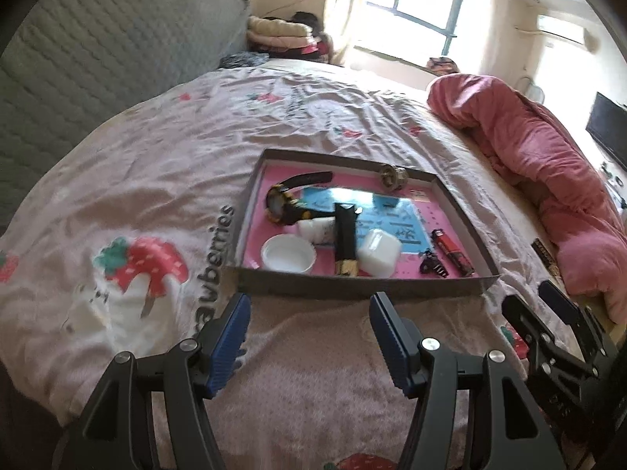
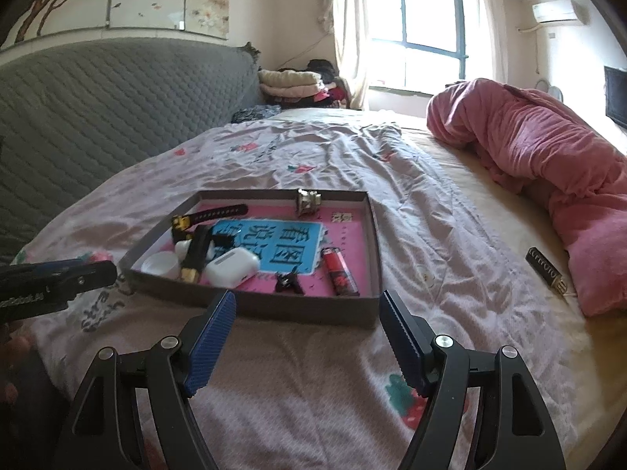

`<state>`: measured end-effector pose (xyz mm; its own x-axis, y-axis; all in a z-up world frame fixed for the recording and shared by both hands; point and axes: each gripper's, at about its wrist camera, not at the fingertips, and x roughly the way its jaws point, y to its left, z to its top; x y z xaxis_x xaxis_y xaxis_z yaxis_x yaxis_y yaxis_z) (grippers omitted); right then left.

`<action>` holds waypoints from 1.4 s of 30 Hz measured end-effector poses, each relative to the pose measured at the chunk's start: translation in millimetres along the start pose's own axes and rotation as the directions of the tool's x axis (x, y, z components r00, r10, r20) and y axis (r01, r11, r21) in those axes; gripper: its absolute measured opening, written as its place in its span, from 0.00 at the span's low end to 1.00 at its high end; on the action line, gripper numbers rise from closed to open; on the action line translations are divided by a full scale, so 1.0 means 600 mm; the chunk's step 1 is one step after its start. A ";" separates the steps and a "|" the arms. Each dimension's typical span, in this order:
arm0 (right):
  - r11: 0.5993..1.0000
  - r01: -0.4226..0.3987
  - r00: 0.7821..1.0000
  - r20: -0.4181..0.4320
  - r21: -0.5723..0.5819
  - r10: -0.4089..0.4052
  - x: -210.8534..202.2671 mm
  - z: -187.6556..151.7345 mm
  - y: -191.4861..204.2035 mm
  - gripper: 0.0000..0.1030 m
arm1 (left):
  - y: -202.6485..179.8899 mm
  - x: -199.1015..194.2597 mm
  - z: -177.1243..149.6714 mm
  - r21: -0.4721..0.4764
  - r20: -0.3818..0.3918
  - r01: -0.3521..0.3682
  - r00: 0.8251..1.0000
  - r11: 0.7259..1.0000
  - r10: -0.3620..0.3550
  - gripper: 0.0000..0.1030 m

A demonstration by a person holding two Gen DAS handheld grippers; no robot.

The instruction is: Organize rigid objects

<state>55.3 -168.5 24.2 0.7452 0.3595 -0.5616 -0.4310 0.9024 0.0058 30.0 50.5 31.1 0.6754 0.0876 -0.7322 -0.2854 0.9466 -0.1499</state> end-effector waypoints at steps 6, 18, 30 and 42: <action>1.000 -0.005 1.000 -0.003 -0.030 0.005 -0.021 -0.011 0.021 0.74 | 0.009 -0.015 -0.014 -0.014 -0.018 -0.003 1.000 1.000 0.003 0.61; 0.997 -0.017 1.000 -0.008 -0.081 0.017 -0.055 -0.028 0.053 0.74 | 0.000 -0.062 -0.037 0.021 0.000 0.044 0.999 0.999 -0.044 0.61; 0.999 -0.027 1.000 -0.009 -0.042 0.027 -0.081 -0.035 0.054 0.74 | -0.006 -0.084 -0.059 0.046 -0.008 0.030 1.000 0.999 -0.029 0.61; 0.999 -0.013 1.000 -0.027 -0.035 0.012 -0.081 -0.046 0.040 0.74 | -0.015 -0.058 -0.076 0.068 -0.038 0.019 0.999 0.998 -0.017 0.61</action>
<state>-5.1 -170.6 28.7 0.7261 0.3639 -0.5833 -0.4584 0.8886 -0.0162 -22.1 24.9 27.3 0.6537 0.0600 -0.7544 -0.2255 0.9670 -0.1184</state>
